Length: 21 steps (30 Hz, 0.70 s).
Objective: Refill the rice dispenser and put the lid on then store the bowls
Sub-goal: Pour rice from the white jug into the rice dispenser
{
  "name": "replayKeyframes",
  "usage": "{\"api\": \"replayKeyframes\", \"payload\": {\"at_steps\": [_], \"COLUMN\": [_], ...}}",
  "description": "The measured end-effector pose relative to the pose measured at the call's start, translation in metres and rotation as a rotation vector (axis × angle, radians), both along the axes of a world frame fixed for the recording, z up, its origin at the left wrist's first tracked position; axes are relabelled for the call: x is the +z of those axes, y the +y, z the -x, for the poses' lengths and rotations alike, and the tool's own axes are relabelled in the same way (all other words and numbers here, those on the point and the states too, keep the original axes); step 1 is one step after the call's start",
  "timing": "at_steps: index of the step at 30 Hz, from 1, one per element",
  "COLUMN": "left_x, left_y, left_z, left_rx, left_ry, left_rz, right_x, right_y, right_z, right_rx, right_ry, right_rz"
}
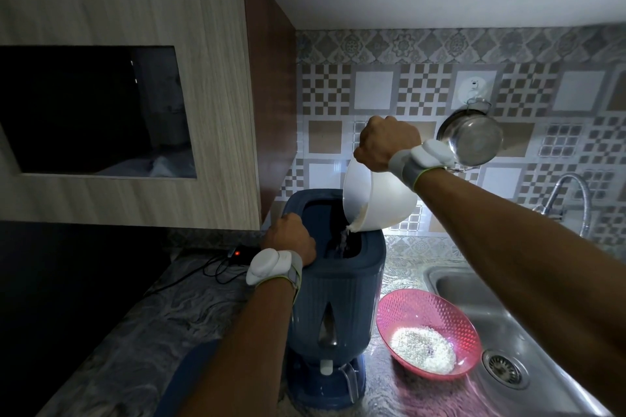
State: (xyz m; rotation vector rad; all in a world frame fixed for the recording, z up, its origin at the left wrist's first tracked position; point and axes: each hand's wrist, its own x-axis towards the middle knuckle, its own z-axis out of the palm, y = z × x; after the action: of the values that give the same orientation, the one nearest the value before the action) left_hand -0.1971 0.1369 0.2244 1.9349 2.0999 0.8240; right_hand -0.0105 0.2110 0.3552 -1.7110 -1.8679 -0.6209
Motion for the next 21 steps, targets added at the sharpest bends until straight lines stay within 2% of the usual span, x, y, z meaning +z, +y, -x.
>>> {"api": "replayKeyframes", "payload": {"at_steps": [21], "left_x": [0.0019], "left_y": [-0.0018], "left_z": [-0.0006], "left_rx": [-0.002], "left_ry": [0.010], "left_rz": [0.009], "right_x": [0.0044], "right_y": [-0.0050], "right_z": [0.0033], "right_rx": [-0.003], "right_ry": [-0.045], "right_rz": [0.032]}}
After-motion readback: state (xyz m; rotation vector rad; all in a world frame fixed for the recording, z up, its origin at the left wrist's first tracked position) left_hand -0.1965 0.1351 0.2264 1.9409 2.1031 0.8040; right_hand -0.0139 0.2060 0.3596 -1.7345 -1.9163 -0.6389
